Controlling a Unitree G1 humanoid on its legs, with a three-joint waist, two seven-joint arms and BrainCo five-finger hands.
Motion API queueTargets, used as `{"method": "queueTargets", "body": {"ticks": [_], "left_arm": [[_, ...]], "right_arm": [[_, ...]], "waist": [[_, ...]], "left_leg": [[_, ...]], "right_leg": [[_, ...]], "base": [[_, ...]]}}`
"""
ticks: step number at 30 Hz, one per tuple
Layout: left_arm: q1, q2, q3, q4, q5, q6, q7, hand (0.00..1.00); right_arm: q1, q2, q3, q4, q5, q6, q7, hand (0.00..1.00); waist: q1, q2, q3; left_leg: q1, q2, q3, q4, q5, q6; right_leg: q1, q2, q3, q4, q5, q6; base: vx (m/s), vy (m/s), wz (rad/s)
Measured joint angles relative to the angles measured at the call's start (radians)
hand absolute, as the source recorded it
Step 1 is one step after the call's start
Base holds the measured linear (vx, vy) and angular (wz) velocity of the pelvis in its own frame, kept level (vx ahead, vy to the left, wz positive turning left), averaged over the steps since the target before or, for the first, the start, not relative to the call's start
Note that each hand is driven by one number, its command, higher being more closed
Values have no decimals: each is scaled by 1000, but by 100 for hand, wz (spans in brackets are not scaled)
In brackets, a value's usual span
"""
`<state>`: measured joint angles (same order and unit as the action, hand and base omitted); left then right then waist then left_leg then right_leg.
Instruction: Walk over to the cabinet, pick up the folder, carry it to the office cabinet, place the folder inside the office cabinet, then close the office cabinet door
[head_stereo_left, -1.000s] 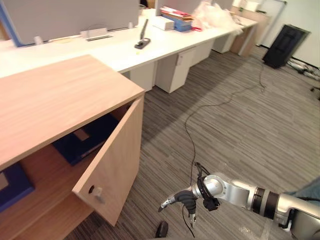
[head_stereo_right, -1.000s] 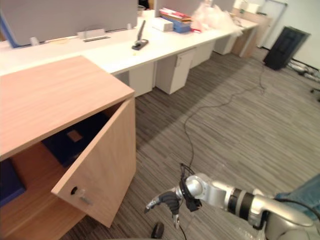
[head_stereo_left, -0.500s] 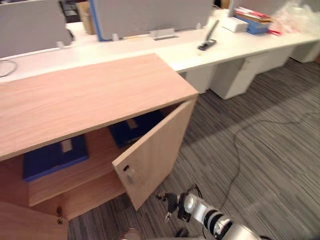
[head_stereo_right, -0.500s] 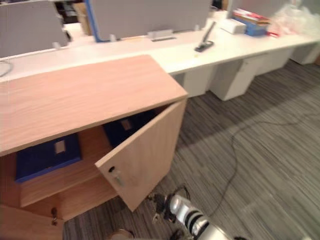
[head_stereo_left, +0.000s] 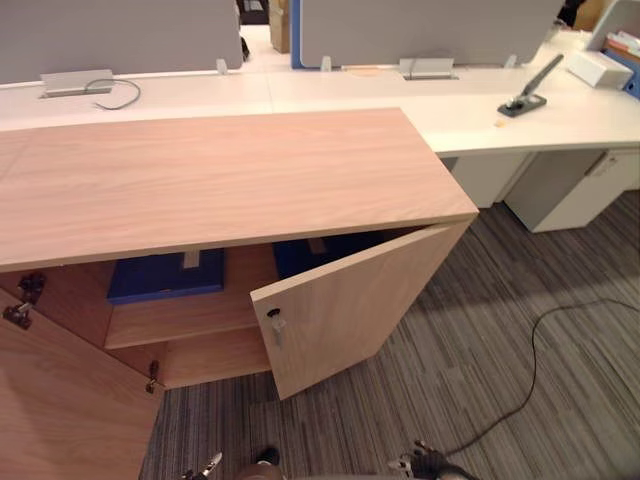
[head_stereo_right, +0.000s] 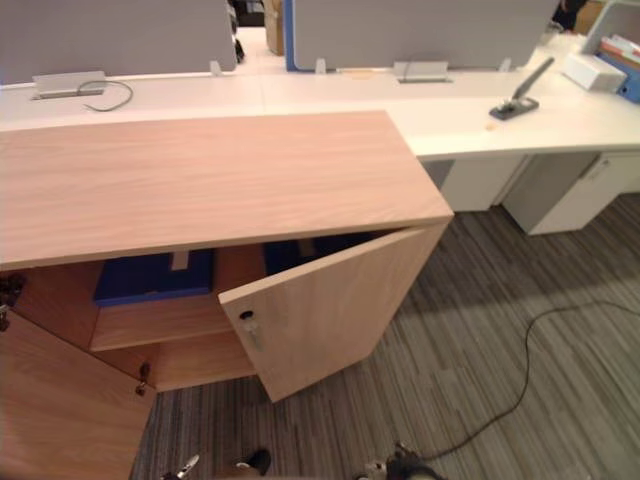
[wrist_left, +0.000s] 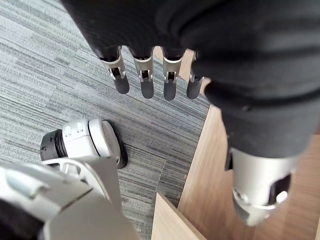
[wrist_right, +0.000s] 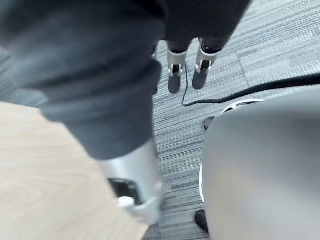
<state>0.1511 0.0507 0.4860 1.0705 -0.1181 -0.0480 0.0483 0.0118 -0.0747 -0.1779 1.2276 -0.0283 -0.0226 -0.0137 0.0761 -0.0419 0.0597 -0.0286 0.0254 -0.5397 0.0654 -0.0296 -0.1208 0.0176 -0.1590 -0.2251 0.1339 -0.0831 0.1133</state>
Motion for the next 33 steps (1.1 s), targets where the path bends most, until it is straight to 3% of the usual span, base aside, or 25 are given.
{"method": "queueTargets", "body": {"ticks": [3,5,8,9,10,11,13,16,17,18,21,22,23,24,25,28,29,33], "left_arm": [[6,0,0,1,1,0,0,0],[9,1,0,0,6,-1,0,0],[9,19,-3,-2,17,-1,1,0],[13,31,-6,1,18,1,2,0],[26,33,-22,2,17,2,4,0],[32,34,-32,2,17,3,4,0],[28,44,-69,-1,12,0,4,0],[29,35,-88,-1,13,-1,3,0],[30,34,-89,-1,13,-1,3,0],[30,33,-91,-1,13,0,3,0],[32,39,-108,0,22,-1,0,0],[32,30,-108,4,36,-1,1,0],[29,21,-109,3,44,-3,1,0],[27,19,-111,-3,45,-5,0,0],[18,13,-111,-11,50,-9,0,0],[-5,14,-108,-23,73,-16,1,0],[-6,14,-108,-23,79,-16,2,0],[-3,30,-92,-42,83,-17,10,0]], "right_arm": [[5,12,-29,1,5,0,3,0],[4,19,-34,-1,2,-3,6,0],[-15,31,-39,1,2,-3,10,0],[-25,48,-36,-1,3,-2,10,0],[-23,40,-37,-17,8,-5,9,0],[-23,40,-37,-18,8,-6,6,0],[-12,48,-36,-17,8,-5,3,0],[-12,47,-38,-19,8,-5,3,0],[-9,45,-40,-21,8,-5,3,0],[-8,45,-44,-23,8,-5,3,0],[4,48,-82,-47,3,0,4,0],[13,46,-116,-59,4,1,6,0],[17,46,-121,-98,3,0,8,0],[21,46,-114,-116,3,0,9,0],[31,57,-103,-139,3,-2,11,0],[56,76,-95,-172,6,-6,10,0],[60,78,-95,-175,6,-9,10,0],[86,101,-56,-170,8,-7,10,0]], "waist": [[-7,-2,-11],[-9,-5,-9],[-19,-16,13],[-14,-23,30],[-18,-10,43],[-20,-7,44],[-29,-35,32],[-44,-29,20],[-44,-16,11],[-45,-13,9],[-54,-21,12],[-62,-8,12],[-75,15,15],[-80,30,14],[-81,28,12],[-78,17,3],[-80,15,-1],[-67,-47,-46]], "left_leg": [[-2,2,4,2,0,0],[-34,-6,68,38,0,0],[-110,20,418,132,8,48],[-140,63,581,233,-43,101],[-164,98,686,306,-64,99],[-165,100,685,301,-65,95],[-137,49,660,173,6,89],[-77,-9,625,-14,105,108],[-53,-26,607,-86,144,115],[-42,-35,597,-117,161,118],[-27,-112,549,-121,154,155],[-11,-135,501,-117,145,173],[4,-144,447,-100,136,188],[7,-143,422,-86,128,191],[4,-143,378,-59,113,192],[2,-149,274,-43,95,188],[0,-149,267,-44,91,184],[-8,-172,247,-34,58,156]], "right_leg": [[18,7,-16,-26,5,-3],[19,7,-23,-31,4,-9],[17,2,-52,-30,8,-21],[11,9,-55,-20,11,-28],[18,28,-64,-11,-2,-30],[18,31,-67,-7,-8,-26],[4,6,-73,-9,-15,-19],[3,-23,-85,-18,-16,-17],[5,-33,-104,-21,-18,-14],[7,-39,-112,-21,-20,-11],[27,-133,-178,68,-58,28],[30,-168,-175,169,-65,28],[-18,-184,-104,321,-64,-42],[-44,-171,-37,372,-75,-58],[-73,-124,95,418,-108,-54],[-102,-27,303,398,-145,-16],[-105,-19,322,376,-146,-8],[-69,-35,269,155,-94,2]], "base": [[79,-42,10],[27,-20,20],[-24,57,26],[-89,68,-5],[-118,38,3],[-99,15,28],[-40,33,44],[-13,61,59],[22,65,48],[53,106,58],[115,168,72],[162,190,102],[135,147,111],[162,164,124],[110,77,96],[74,-22,117],[65,-140,111],[112,-212,46]]}}
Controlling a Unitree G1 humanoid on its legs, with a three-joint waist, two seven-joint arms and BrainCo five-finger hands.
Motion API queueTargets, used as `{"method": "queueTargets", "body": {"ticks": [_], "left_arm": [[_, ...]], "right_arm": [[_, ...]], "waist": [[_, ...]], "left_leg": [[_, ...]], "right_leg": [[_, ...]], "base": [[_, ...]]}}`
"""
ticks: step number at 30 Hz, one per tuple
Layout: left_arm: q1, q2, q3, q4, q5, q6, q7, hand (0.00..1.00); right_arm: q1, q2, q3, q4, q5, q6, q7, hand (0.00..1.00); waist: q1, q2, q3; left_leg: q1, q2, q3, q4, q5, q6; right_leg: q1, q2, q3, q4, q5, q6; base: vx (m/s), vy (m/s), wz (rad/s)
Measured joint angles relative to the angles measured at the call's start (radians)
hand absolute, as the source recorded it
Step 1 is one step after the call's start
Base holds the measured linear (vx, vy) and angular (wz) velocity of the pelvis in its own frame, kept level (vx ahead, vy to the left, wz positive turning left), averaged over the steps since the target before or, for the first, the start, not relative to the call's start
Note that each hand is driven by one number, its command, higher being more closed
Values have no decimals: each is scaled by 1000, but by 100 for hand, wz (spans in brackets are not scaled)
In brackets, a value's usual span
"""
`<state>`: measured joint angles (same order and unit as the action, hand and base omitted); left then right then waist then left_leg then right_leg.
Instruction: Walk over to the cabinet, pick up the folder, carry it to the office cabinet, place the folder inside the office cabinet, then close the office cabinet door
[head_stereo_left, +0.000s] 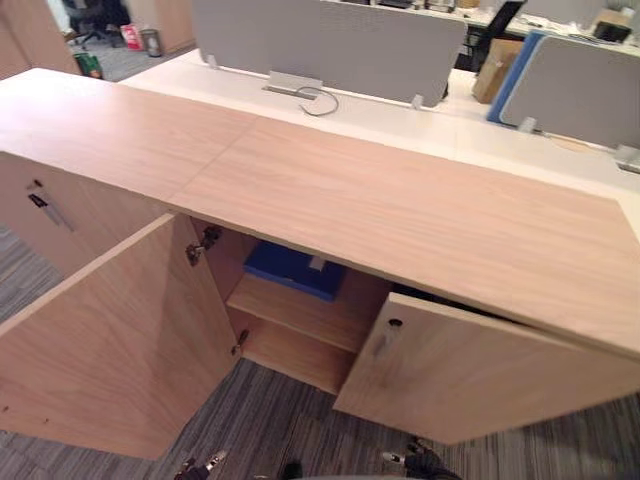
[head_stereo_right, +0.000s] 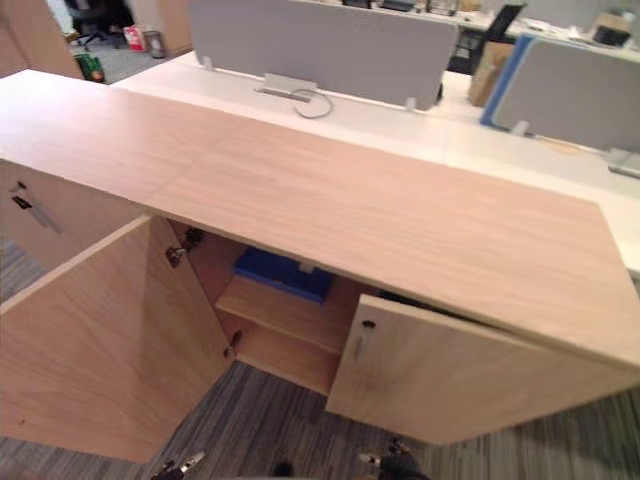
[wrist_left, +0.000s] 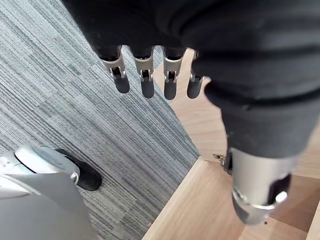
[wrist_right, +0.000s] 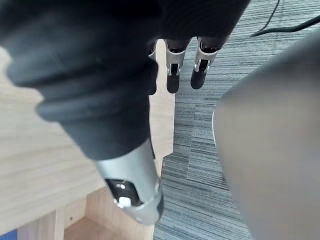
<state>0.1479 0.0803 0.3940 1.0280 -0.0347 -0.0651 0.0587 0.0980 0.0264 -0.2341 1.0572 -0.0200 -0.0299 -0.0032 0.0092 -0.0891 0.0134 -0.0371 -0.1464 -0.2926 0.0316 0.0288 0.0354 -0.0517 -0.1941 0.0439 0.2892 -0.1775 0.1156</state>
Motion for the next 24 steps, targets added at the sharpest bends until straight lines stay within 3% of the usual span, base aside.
{"method": "queueTargets", "body": {"ticks": [4,8,11,12,13,14,16,20,22,24], "left_arm": [[-15,-18,-3,18,0,-5,3,0],[-38,-40,-36,22,-4,-11,5,0],[-48,-37,-46,21,-5,-11,8,0],[-51,-37,-51,20,-6,-12,10,0],[-56,-37,-60,23,-5,-11,12,0],[-65,-36,-59,21,-9,-12,13,0],[-66,-27,-86,21,-7,-12,13,0],[-70,-11,-155,21,-5,-13,13,0],[-59,-16,-175,20,2,-13,15,0],[-65,-19,-197,14,5,-13,18,0]], "right_arm": [[3,-7,-23,22,0,-2,-1,0],[-14,-6,-53,58,1,-4,-2,0],[-29,-5,-61,79,1,-6,-7,0],[-33,-6,-63,83,1,-6,-8,0],[-40,-7,-92,83,1,-11,-7,0],[-49,-12,-104,84,1,-11,-9,0],[-57,-16,-131,83,3,-11,-9,0],[-53,-20,-136,86,8,-11,-9,0],[-52,-24,-135,78,9,-12,-9,0],[-59,-23,-134,68,28,-12,-10,0]], "waist": [[-3,24,-36],[-3,22,-35],[-4,19,-19],[-4,21,-11],[-17,29,3],[-17,44,20],[-29,52,33],[-36,42,40],[-37,53,40],[-51,51,66]], "left_leg": [[-12,47,-34,19,-26,-27],[-15,75,-91,62,-44,-55],[-38,83,-75,95,-54,-66],[-46,86,-43,104,-59,-68],[-90,112,108,172,-107,-36],[-137,150,272,259,-131,-39],[-169,159,384,302,-128,-33],[-108,85,352,79,-25,1],[-26,64,325,-129,95,2],[-41,56,298,-129,114,5]], "right_leg": [[46,52,-21,-73,2,-3],[95,94,-87,-86,21,-30],[114,107,-130,-88,26,-36],[115,108,-134,-88,26,-36],[115,114,-160,-91,25,-37],[116,121,-167,-88,25,-37],[109,124,-175,-85,20,-42],[97,75,-182,-111,7,-58],[97,67,-188,-137,4,-54],[107,64,-219,-164,-6,-56]], "base": [[217,-260,27],[132,-173,57],[77,-137,49],[11,-62,40],[-44,18,21],[-80,38,16],[-114,64,19],[-90,71,35],[-121,40,30],[-135,2,48]]}}
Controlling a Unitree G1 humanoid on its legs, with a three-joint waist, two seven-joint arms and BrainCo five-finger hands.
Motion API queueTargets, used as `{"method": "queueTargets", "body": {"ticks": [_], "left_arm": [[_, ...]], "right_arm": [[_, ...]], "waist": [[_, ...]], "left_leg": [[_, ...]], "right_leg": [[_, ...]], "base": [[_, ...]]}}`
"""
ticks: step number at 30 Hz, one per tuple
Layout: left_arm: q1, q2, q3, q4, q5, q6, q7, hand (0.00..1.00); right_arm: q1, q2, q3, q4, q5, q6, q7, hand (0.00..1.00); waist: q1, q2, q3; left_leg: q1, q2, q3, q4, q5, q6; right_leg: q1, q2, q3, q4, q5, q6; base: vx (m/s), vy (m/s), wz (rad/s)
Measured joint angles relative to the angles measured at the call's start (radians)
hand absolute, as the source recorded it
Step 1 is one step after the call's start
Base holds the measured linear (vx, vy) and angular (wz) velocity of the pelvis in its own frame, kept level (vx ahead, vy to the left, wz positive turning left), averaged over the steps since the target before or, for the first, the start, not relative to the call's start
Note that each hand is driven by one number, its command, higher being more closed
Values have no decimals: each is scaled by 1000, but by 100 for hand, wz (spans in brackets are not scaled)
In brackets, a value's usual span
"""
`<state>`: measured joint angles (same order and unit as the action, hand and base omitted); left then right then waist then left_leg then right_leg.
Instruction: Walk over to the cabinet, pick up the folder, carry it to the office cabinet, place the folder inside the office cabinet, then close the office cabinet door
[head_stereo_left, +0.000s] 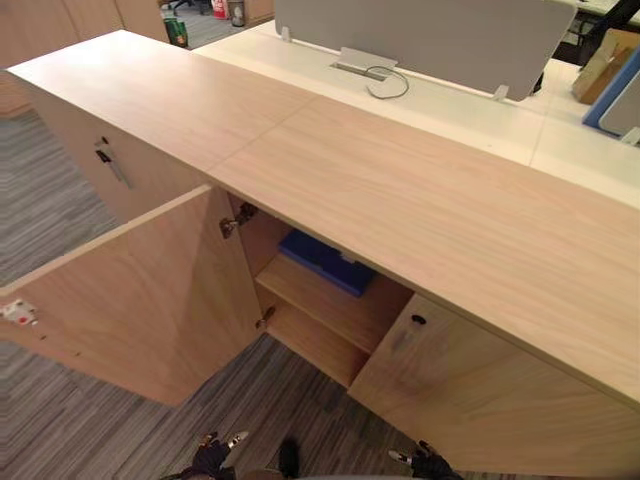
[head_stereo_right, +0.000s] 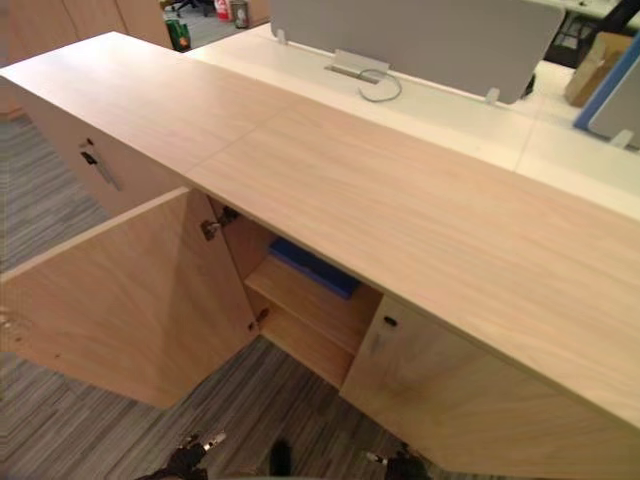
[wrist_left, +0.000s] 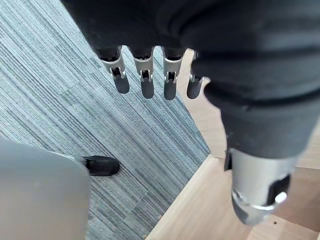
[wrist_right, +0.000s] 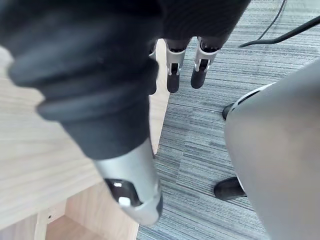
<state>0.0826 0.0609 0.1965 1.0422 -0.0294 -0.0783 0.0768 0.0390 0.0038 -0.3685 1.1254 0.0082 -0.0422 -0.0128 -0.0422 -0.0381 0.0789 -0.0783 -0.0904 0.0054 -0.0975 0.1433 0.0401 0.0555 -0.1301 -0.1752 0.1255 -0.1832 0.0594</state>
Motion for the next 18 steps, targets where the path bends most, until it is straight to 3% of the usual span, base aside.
{"method": "queueTargets", "body": {"ticks": [8,14,18], "left_arm": [[3,13,-33,-11,-1,-13,2,0],[-1,32,-32,-1,-16,-19,2,0],[3,32,22,7,-86,-23,7,0]], "right_arm": [[1,2,17,8,16,1,-12,0],[-18,13,17,43,16,1,-12,0],[-24,12,16,57,19,-1,-12,0]], "waist": [[5,-16,4],[6,-48,3],[7,-47,4]], "left_leg": [[-9,-30,-57,0,17,4],[9,-45,-58,0,21,8],[26,-36,-62,0,16,1]], "right_leg": [[45,-16,-94,-33,-9,20],[72,-28,-94,-30,-3,28],[77,-20,-95,-17,-2,27]], "base": [[-26,-9,35],[72,-3,4],[-18,-61,0]]}}
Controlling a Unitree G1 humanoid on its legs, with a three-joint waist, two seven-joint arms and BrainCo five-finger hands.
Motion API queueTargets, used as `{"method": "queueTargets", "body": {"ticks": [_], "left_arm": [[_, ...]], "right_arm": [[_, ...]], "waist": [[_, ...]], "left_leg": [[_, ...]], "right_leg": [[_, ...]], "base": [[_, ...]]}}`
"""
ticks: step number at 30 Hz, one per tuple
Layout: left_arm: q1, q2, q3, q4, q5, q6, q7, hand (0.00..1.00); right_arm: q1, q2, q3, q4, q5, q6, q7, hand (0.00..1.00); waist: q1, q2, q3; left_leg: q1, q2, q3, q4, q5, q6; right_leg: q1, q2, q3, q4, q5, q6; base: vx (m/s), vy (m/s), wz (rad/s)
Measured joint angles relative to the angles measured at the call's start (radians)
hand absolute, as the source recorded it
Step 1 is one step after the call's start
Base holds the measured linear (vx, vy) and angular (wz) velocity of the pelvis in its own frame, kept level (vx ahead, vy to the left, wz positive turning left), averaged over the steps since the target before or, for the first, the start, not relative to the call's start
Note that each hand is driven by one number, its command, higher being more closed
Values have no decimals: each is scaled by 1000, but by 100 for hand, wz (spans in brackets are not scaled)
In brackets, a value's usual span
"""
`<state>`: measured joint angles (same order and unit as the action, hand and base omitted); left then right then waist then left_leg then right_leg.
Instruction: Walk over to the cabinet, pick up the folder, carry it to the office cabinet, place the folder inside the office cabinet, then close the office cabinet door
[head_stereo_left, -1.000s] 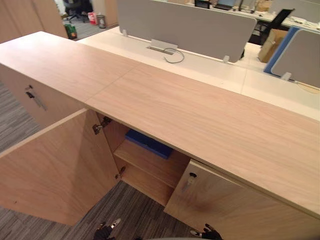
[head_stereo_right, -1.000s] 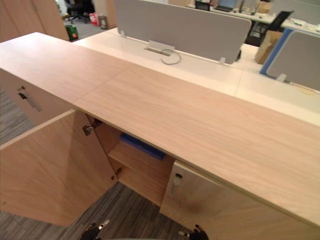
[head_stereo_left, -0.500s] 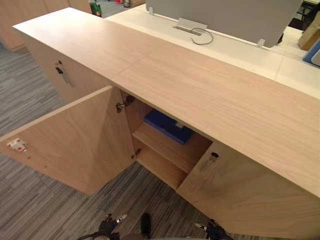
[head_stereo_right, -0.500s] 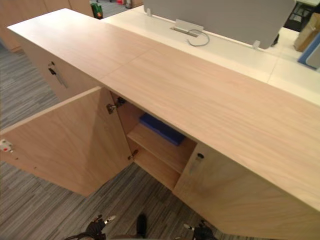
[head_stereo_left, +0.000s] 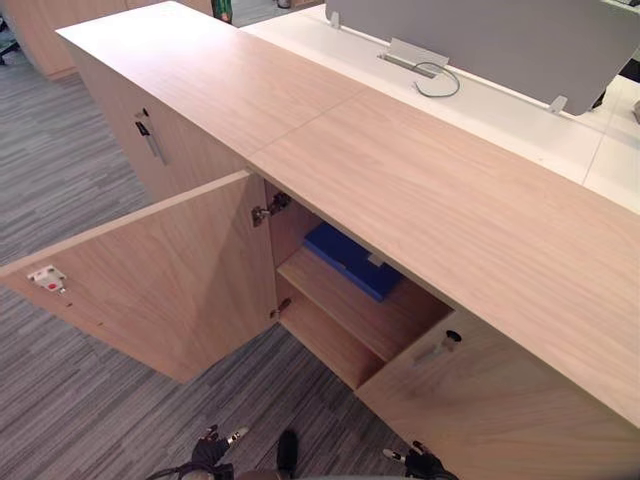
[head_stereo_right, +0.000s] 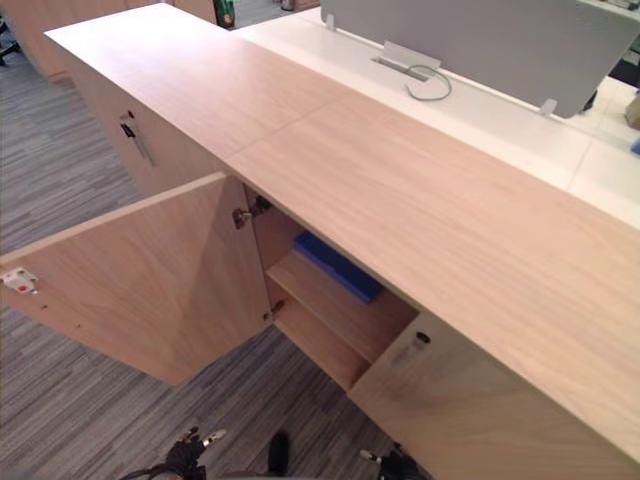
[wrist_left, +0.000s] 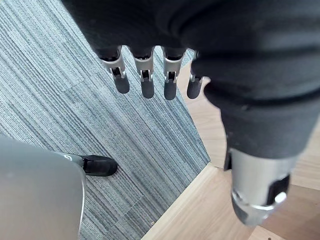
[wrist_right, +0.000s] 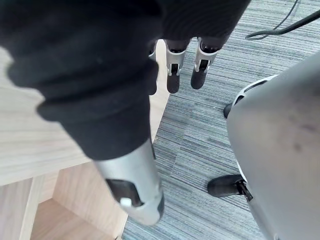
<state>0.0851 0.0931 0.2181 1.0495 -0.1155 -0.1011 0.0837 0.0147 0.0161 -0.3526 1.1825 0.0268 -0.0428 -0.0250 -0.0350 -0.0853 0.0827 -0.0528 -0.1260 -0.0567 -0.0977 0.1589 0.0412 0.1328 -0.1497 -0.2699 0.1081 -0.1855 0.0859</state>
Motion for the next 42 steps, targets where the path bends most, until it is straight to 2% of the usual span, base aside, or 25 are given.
{"method": "queueTargets", "body": {"ticks": [3,5,7,8,10,12,14,16,20,23,27,32,35,37,42], "left_arm": [[47,-8,158,-50,-88,0,-7,0],[89,-6,273,-128,-128,3,-5,0],[130,-9,369,-379,-160,28,2,0],[135,-13,367,-482,-168,30,6,0],[148,-26,251,-847,-153,22,33,0],[151,-49,188,-924,-125,13,32,0],[147,-113,131,-892,-90,26,30,0],[146,-138,62,-857,-79,49,20,0],[168,-130,-11,-851,-95,65,-10,0],[178,-114,-15,-847,-119,65,-25,0],[166,-44,-12,-775,-120,77,-39,0],[117,52,112,-697,-151,112,-42,0],[92,119,195,-693,-199,113,-36,0],[70,173,245,-629,-231,112,-34,0],[-1,320,435,-286,-222,115,-42,0]], "right_arm": [[10,-1,-18,0,25,-1,1,0],[22,-3,-34,-6,36,-2,1,0],[45,-6,-66,-15,40,-8,2,0],[51,-8,-71,-18,40,-10,2,0],[59,-16,-79,-35,32,-1,2,0],[62,-24,-79,-44,31,6,4,0],[66,-29,-76,-58,30,14,15,0],[67,-27,-58,-62,30,19,18,0],[68,-19,-48,-60,19,24,21,0],[67,-20,-48,-62,-9,24,21,0],[65,-21,-48,-61,-9,25,21,0],[66,-37,-49,-61,-11,49,24,0],[70,-48,-51,-61,-13,55,30,0],[88,-57,-57,-62,-13,57,38,0],[138,-70,-87,-56,-48,62,62,0]], "waist": [[1,5,1],[5,9,0],[26,12,-1],[32,13,-1],[34,24,-4],[32,46,-12],[25,57,-28],[24,50,-32],[26,18,-28],[27,19,-29],[28,22,-31],[27,43,-37],[27,57,-33],[26,67,-40],[26,74,-44]], "left_leg": [[1,13,-9,0,-8,-5],[-1,18,-9,0,-16,5],[-14,22,-8,0,-16,5],[-22,22,-9,0,-16,5],[-52,22,-12,0,-15,4],[-47,22,-5,0,-8,2],[-37,22,14,0,6,2],[-33,23,24,0,6,0],[-34,27,23,1,3,-5],[-34,30,17,1,1,-8],[-31,44,11,1,0,-14],[-26,69,30,0,-1,-27],[-19,78,43,0,-10,-28],[-18,80,45,0,-10,-29],[-19,78,47,0,-10,-29]], "right_leg": [[5,13,-1,5,1,-5],[5,18,-1,5,-1,-8],[-3,23,-8,2,-9,-21],[-12,24,-19,0,-11,-25],[-19,24,-54,-17,-21,-42],[-14,24,-50,-21,-21,-44],[-8,21,-30,-29,-20,-45],[-7,21,-21,-30,-18,-42],[-7,27,-22,-28,-17,-39],[-6,31,-23,-25,-17,-39],[-8,44,-24,-11,-16,-40],[-11,56,-22,-10,-3,-45],[-10,61,-14,-10,-2,-46],[-9,62,-12,-12,-2,-46],[-4,62,-13,-28,-2,-47]], "base": [[-67,-83,-1],[-80,-77,2],[-98,-65,15],[-88,-48,52],[-81,-38,58],[-46,-10,-2],[18,-1,-29],[52,-19,-20],[54,-65,3],[46,-71,8],[12,-68,4],[-48,-50,-13],[-85,-38,-21],[-69,-16,-7],[-28,-2,-2]]}}
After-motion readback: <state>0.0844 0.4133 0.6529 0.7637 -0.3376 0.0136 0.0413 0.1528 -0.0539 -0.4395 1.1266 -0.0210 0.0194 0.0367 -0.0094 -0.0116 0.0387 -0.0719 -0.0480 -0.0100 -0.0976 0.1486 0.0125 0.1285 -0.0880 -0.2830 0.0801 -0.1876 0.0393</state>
